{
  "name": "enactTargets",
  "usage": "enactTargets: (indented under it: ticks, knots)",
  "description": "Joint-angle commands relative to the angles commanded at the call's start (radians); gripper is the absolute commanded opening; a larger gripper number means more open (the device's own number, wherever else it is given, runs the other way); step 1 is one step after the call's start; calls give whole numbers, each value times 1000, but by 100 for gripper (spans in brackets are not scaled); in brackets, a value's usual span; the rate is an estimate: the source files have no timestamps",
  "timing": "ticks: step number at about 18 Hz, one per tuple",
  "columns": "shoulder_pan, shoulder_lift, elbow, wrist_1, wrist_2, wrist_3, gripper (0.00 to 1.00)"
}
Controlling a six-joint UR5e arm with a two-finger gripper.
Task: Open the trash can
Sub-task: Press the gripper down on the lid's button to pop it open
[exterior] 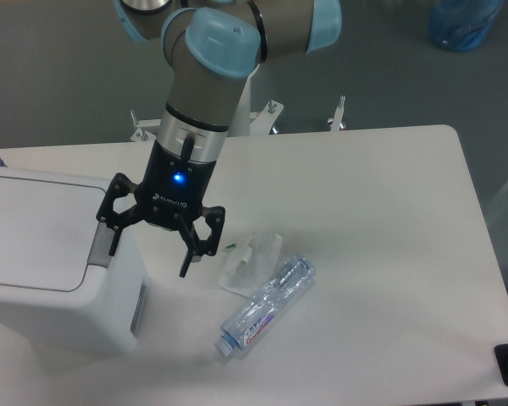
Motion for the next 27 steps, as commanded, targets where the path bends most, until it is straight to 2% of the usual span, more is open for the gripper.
enactTargets:
  ticks: [9,15,20,27]
  knots:
    - [2,5,-9,-2,-2,-6,100]
    - [0,32,-26,-3,-9,-9,100]
    - [-3,37,-52,-2,-8,-11,100]
    - [-5,34,-52,-2,-8,-12,100]
